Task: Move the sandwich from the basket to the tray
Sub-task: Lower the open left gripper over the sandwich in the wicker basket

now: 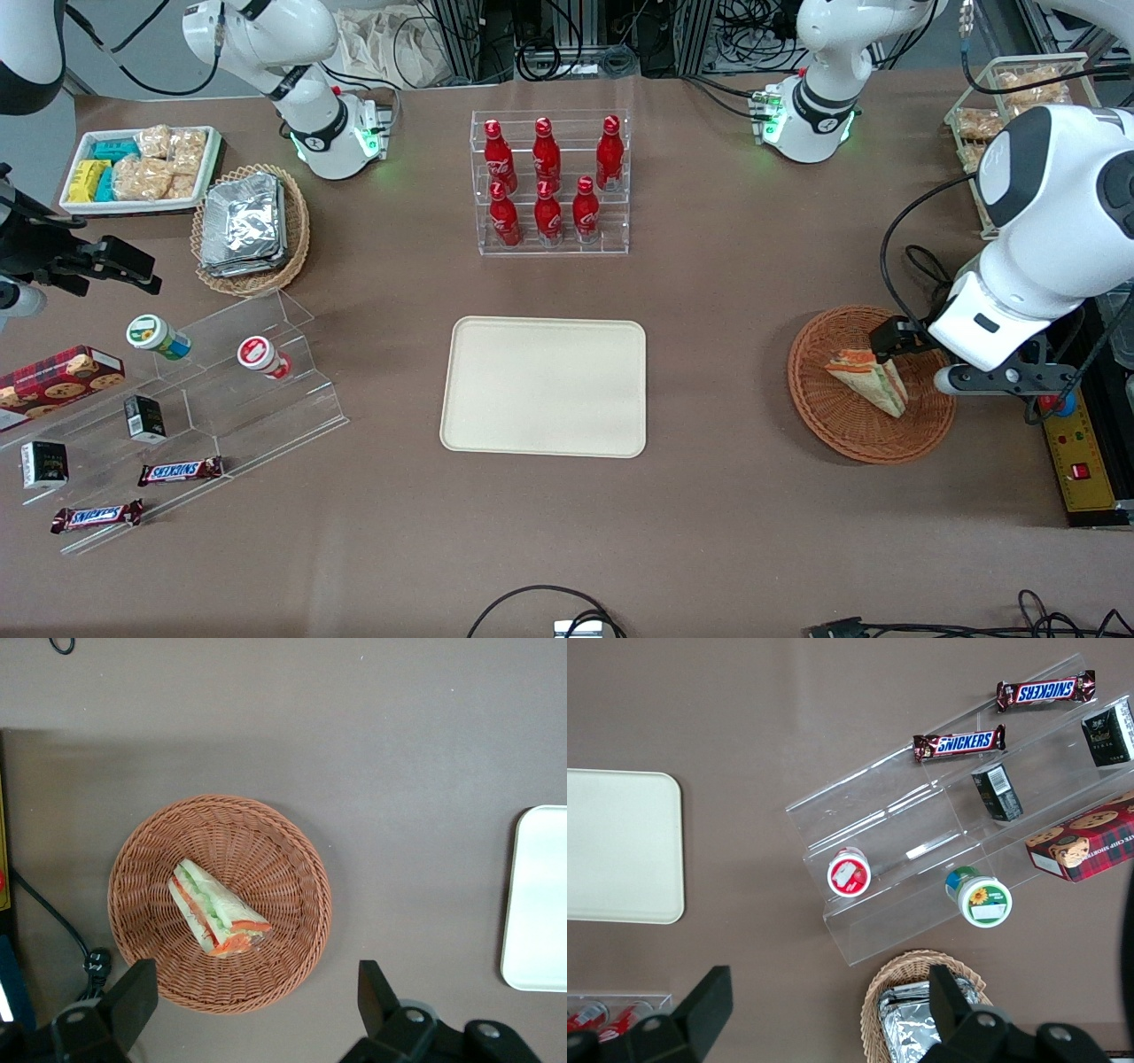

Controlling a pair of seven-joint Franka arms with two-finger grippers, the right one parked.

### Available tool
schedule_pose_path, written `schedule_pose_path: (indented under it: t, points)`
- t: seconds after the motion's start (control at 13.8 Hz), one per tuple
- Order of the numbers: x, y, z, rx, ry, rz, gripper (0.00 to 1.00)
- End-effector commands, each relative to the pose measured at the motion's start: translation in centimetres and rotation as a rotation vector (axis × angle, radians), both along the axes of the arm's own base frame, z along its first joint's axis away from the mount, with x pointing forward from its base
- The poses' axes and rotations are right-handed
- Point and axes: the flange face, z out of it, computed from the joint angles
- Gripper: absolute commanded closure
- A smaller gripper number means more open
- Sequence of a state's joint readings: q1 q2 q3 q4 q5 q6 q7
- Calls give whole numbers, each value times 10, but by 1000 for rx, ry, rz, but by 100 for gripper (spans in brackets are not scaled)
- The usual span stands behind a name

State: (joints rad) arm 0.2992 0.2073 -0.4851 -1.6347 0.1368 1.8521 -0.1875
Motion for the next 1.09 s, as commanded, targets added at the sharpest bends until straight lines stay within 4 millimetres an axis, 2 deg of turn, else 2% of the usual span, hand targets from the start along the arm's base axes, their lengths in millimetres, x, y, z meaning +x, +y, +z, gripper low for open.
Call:
schedule_pose_path:
  t: [0.0, 0.22, 0.36, 0.51, 0.8, 1.02]
  points:
    - [5, -1, 5, -17, 8, -15, 0]
    - [6, 1, 3, -18, 10, -15, 0]
    - [7, 2, -13, -20, 38, 14, 0]
    - [8, 10, -24, -18, 45, 122, 0]
    - [1, 19, -73, -19, 30, 507, 0]
    - [-6, 18, -111, -29, 33, 677, 0]
